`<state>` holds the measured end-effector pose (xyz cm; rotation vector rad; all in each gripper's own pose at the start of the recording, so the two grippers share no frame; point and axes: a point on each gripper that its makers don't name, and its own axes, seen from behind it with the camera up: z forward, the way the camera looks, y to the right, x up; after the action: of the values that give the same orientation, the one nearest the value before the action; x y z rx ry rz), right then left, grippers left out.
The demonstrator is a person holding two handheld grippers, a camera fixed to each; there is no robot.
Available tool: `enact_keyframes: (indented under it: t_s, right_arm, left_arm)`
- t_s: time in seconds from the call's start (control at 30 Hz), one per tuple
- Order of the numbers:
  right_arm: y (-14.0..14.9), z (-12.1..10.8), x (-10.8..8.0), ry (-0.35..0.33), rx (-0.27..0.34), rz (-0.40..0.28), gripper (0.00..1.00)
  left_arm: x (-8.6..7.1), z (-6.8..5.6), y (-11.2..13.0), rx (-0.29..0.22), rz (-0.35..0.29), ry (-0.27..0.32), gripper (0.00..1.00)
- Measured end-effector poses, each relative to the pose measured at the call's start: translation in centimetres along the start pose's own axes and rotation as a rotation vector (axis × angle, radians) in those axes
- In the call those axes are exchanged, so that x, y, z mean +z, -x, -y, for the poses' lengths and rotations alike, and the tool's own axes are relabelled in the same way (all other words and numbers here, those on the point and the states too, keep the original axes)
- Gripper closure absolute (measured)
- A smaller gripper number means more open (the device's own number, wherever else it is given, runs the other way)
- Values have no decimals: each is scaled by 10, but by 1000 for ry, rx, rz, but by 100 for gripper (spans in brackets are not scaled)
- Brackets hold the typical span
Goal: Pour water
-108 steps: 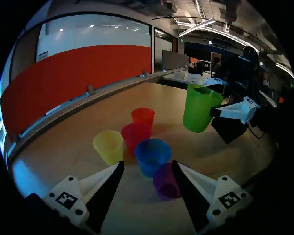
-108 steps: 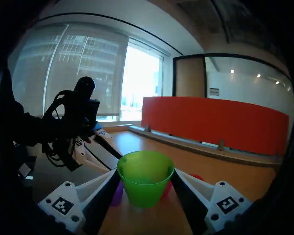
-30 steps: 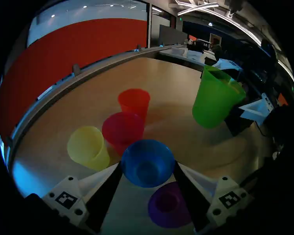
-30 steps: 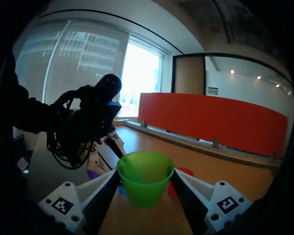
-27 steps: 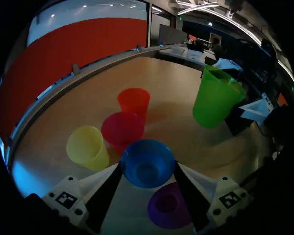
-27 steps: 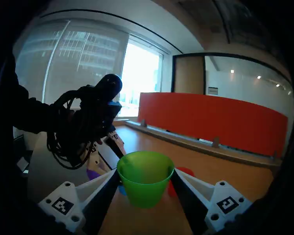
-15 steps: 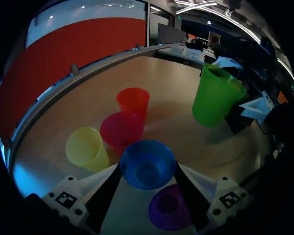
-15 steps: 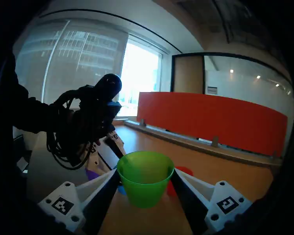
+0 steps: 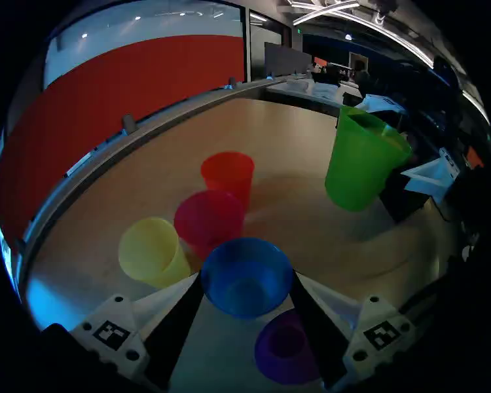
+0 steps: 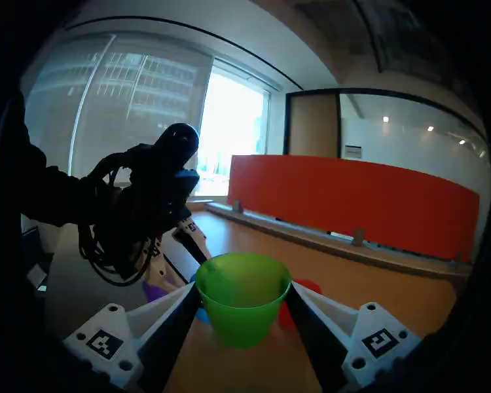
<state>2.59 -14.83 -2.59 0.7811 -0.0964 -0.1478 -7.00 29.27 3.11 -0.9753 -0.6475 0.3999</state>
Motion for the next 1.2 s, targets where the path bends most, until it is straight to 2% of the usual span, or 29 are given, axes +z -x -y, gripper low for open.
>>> enact_keyframes:
  t_s: [0.2, 0.47, 0.77, 1.2]
  right_arm:
    - [-1, 1, 0, 3, -3, -1, 9]
    - [-7, 4, 1, 3, -11, -5, 9]
    - [-15, 13, 4, -5, -25, -8, 9]
    - [-26, 26, 6, -13, -43, -13, 9]
  left_arm:
    - [-9, 3, -9, -5, -44, -17, 12]
    - [-27, -1, -22, -7, -114, -33, 12]
    - [-52, -1, -38, 10, -198, -77, 12]
    - [-93, -2, -61, -30, -337, -122, 12]
